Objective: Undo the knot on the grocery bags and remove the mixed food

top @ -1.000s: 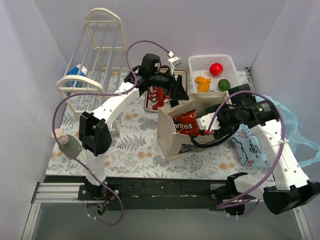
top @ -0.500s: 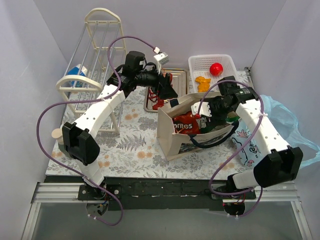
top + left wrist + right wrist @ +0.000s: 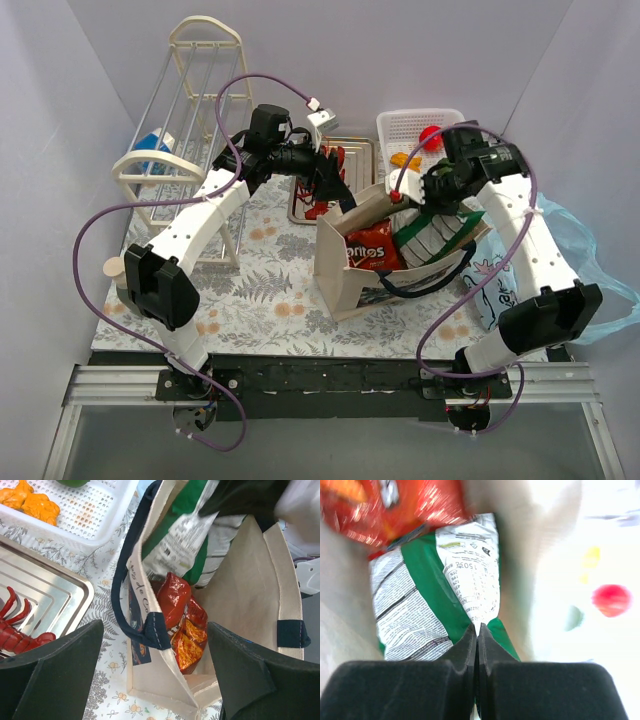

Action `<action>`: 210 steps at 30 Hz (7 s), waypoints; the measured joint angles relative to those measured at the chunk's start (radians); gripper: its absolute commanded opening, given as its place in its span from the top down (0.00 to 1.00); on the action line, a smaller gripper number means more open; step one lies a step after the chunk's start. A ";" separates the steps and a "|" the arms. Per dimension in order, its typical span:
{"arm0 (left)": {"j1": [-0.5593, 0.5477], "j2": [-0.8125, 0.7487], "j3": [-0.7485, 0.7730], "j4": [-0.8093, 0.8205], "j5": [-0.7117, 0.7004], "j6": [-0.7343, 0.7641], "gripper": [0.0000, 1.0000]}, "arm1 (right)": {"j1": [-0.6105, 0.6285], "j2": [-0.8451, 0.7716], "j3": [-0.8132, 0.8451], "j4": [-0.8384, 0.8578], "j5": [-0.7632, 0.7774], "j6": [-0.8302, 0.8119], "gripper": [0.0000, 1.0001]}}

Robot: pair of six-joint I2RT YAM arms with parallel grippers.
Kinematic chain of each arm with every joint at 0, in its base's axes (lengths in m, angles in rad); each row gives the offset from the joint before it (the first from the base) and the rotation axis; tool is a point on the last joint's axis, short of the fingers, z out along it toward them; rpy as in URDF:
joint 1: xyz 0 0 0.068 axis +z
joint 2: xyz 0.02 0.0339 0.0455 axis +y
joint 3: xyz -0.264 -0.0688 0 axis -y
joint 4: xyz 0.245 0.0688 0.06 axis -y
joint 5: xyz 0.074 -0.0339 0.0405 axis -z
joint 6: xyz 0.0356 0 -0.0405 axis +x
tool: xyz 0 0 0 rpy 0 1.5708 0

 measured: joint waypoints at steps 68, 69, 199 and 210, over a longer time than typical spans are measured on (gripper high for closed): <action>0.071 0.255 0.363 0.220 0.319 -0.148 1.00 | 0.072 -0.383 -0.245 1.036 0.035 0.430 0.02; 0.085 0.254 0.397 0.230 0.286 -0.120 1.00 | 0.046 -0.370 -0.219 1.063 0.063 0.498 0.02; 0.028 0.024 0.209 0.546 -0.309 0.226 0.03 | -0.060 0.014 -0.440 0.650 -0.597 0.829 0.29; 0.012 0.018 0.134 0.527 -0.289 0.091 0.03 | -0.031 0.051 -0.242 0.566 -0.596 0.789 0.99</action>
